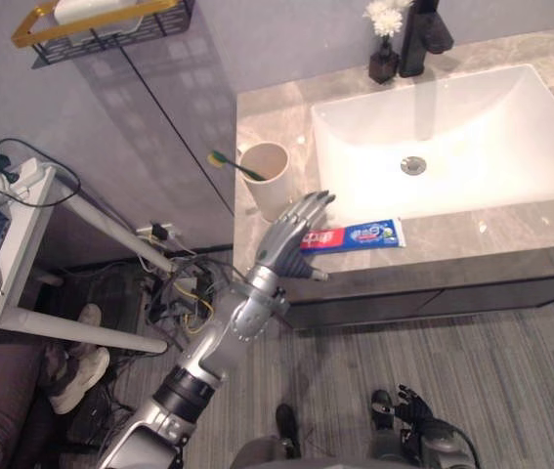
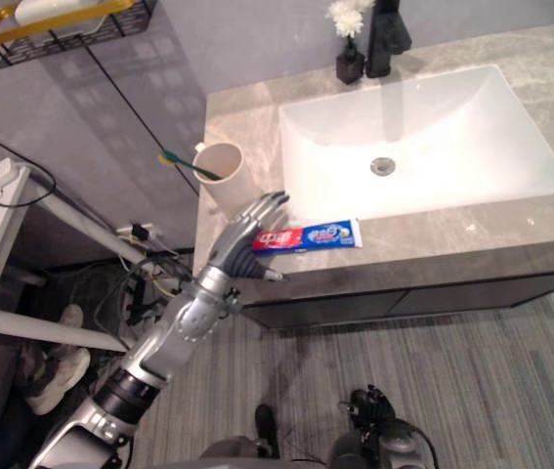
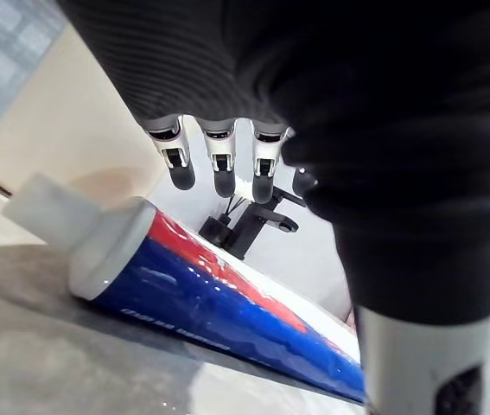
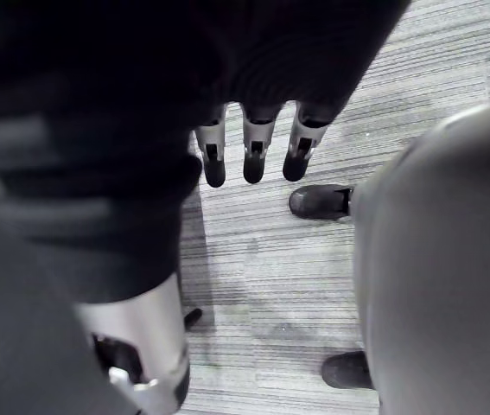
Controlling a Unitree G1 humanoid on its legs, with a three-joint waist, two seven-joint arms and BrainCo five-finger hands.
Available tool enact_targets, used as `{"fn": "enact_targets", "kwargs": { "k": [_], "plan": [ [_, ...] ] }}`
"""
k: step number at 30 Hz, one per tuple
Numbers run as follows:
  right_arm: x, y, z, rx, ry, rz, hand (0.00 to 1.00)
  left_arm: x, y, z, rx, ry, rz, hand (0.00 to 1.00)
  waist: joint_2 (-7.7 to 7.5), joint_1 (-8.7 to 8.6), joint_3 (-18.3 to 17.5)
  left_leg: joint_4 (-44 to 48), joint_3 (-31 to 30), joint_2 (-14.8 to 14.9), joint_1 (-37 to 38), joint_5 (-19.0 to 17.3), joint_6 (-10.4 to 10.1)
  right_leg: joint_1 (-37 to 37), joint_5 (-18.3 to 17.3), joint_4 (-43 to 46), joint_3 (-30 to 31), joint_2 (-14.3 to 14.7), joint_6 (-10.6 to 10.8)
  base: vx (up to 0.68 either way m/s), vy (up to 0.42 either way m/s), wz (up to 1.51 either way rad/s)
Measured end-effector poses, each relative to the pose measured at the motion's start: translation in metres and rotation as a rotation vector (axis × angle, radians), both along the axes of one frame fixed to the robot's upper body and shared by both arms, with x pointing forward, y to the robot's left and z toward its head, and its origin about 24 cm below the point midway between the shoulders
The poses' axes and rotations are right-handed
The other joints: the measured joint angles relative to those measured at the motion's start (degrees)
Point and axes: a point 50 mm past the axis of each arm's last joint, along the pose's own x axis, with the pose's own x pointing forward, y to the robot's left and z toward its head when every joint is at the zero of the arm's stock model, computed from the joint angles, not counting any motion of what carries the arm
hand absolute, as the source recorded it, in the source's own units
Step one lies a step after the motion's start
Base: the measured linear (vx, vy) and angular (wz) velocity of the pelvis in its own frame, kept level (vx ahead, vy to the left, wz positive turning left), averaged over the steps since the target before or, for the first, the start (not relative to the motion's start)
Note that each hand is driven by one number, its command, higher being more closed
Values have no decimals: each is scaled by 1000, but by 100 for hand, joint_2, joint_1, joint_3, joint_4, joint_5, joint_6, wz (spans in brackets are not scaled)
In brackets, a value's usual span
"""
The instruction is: Organize washtable
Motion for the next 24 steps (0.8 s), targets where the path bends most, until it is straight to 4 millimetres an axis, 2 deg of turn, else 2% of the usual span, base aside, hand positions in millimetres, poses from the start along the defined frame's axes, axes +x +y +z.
{"fn": "enact_targets", "kwargs": {
  "k": [10, 17, 18, 24],
  "plan": [
    [0, 0, 0, 1, -1, -1, 0, 6, -2, -17, 60, 81, 4, 0, -3, -12, 1, 0, 3, 1, 10, 0, 0, 1, 11, -2, 4, 1, -9, 0, 0, 0],
    [0, 0, 0, 8, -3, -14, 0, 15, -3, -17, 83, 83, 12, 0, -16, -23, 10, -3, 18, 2, 10, 0, 0, -10, 15, -3, 17, 1, -1, 0, 0, 0],
    [0, 0, 0, 9, -4, -15, 0, 15, -3, -17, 83, 84, 13, 100, -19, -23, 13, -6, 26, 2, 10, 0, 0, -17, 17, -4, 24, 1, 2, 0, 0, -5],
    [1, 0, 0, 9, -6, -15, 0, 19, 0, -12, 77, 61, 32, 100, -48, -12, 32, -18, 89, 3, -28, 0, 0, -102, 41, -4, 89, 0, 38, 0, 0, -5]
  ]
}}
